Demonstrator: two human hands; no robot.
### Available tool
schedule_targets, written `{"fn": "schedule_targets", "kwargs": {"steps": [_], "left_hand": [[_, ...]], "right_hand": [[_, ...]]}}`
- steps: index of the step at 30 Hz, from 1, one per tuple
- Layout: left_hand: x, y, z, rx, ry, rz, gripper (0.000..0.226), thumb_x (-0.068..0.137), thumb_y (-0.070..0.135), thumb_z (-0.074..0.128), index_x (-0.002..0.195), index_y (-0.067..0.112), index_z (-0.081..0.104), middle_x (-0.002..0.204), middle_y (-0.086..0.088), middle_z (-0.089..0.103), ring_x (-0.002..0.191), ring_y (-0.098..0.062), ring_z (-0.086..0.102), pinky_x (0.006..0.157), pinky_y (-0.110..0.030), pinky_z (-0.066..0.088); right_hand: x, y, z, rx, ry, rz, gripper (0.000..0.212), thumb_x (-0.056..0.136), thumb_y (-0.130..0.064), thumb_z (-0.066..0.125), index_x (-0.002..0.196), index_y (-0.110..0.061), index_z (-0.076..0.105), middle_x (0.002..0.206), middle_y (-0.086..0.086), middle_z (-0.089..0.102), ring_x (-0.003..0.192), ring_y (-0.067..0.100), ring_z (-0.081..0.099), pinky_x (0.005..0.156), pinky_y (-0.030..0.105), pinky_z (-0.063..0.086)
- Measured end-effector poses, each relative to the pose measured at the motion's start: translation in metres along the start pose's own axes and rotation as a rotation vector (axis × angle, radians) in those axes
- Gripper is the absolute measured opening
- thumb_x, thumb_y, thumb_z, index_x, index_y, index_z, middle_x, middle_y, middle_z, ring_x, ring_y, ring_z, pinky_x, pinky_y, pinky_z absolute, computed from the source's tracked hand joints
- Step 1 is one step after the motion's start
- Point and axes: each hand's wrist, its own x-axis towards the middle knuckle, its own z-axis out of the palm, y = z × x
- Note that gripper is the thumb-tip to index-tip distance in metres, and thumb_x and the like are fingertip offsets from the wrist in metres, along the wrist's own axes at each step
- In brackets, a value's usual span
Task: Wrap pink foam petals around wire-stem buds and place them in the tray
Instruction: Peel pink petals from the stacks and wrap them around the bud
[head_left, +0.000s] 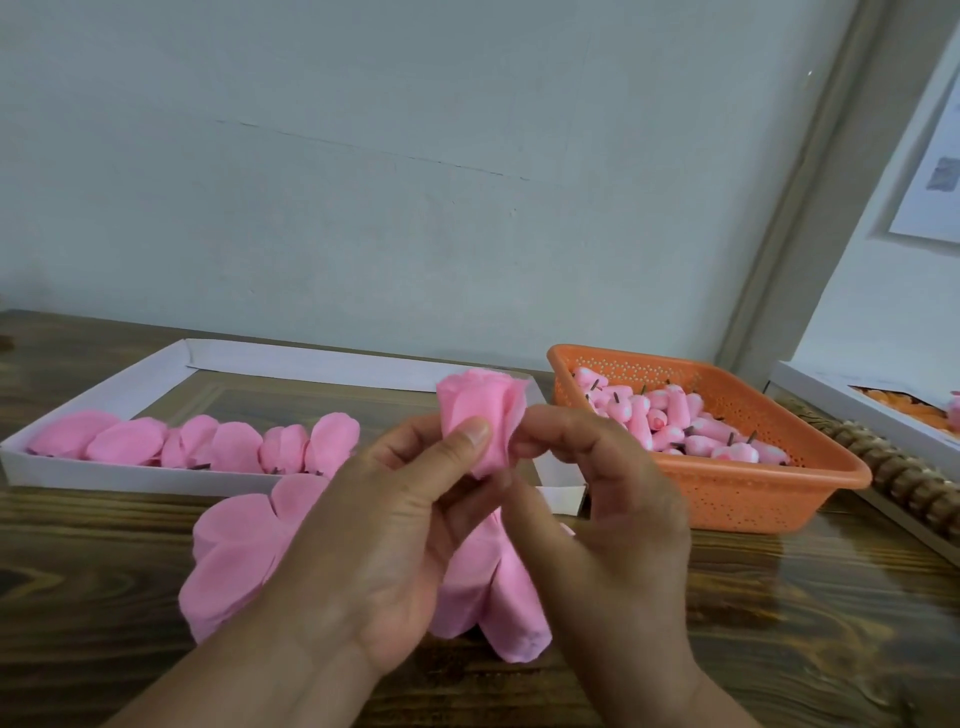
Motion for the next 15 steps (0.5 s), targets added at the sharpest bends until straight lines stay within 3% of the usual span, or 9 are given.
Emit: {"fn": "schedule_targets", "kwargs": {"steps": [2,4,7,8,10,12,15], "left_hand": [[0.000,-0.002,-0.001,-0.006,0.009,-0.032,0.041,0.062,0.016,0.065,0.099,-0.001,0.065,0.087,-0.016,0.071,0.074,-0.019,0.069,0.059,-0.028,0.059],[0.001,-0.003,-0.003,0.021,0.010,-0.041,0.043,0.059,0.020,0.067,0.099,0.003,0.067,0.088,-0.015,0.069,0.085,-0.021,0.067,0.071,-0.035,0.059],[-0.002,-0.005,-0.003,0.060,-0.008,-0.044,0.034,0.056,0.023,0.071,0.087,0.010,0.068,0.086,-0.014,0.064,0.092,-0.026,0.061,0.093,-0.047,0.050],[-0.003,-0.006,-0.003,0.065,-0.017,-0.050,0.032,0.055,0.024,0.072,0.084,0.011,0.069,0.083,-0.012,0.064,0.089,-0.026,0.061,0.091,-0.046,0.051],[-0.006,-0.006,-0.001,0.088,-0.038,-0.075,0.030,0.052,0.026,0.073,0.079,0.014,0.068,0.077,-0.009,0.064,0.079,-0.024,0.061,0.063,-0.038,0.056],[-0.009,-0.005,0.001,0.108,-0.061,-0.099,0.036,0.049,0.026,0.074,0.082,0.014,0.068,0.075,-0.008,0.064,0.077,-0.027,0.057,0.038,-0.027,0.043],[-0.007,-0.004,0.000,0.095,-0.086,-0.109,0.049,0.048,0.022,0.075,0.095,0.010,0.069,0.076,-0.010,0.065,0.087,-0.030,0.056,0.043,-0.024,0.045]], "right_hand": [[-0.004,0.004,0.006,-0.160,0.053,-0.135,0.015,0.073,-0.013,0.065,0.087,-0.007,0.066,0.092,-0.003,0.067,0.092,0.005,0.062,0.091,0.009,0.038],[-0.008,0.008,0.010,-0.240,0.112,-0.215,0.020,0.072,-0.011,0.068,0.090,-0.001,0.066,0.100,0.006,0.065,0.100,0.012,0.060,0.096,0.013,0.037],[-0.009,0.011,0.013,-0.274,0.131,-0.266,0.025,0.073,-0.007,0.071,0.095,-0.012,0.059,0.102,0.005,0.061,0.103,0.015,0.057,0.096,0.017,0.038],[-0.009,0.011,0.013,-0.285,0.132,-0.275,0.024,0.075,-0.008,0.068,0.094,-0.014,0.054,0.102,0.002,0.059,0.103,0.014,0.055,0.095,0.017,0.037],[-0.009,0.012,0.013,-0.308,0.143,-0.281,0.018,0.077,-0.010,0.062,0.090,-0.014,0.051,0.098,0.000,0.056,0.098,0.014,0.054,0.092,0.015,0.036],[-0.008,0.013,0.012,-0.322,0.158,-0.280,0.013,0.076,-0.008,0.059,0.086,-0.011,0.052,0.093,0.005,0.059,0.092,0.018,0.055,0.089,0.015,0.037],[-0.008,0.013,0.009,-0.338,0.179,-0.293,0.013,0.074,-0.006,0.060,0.087,-0.007,0.057,0.092,0.010,0.063,0.089,0.020,0.058,0.087,0.019,0.042]]}}
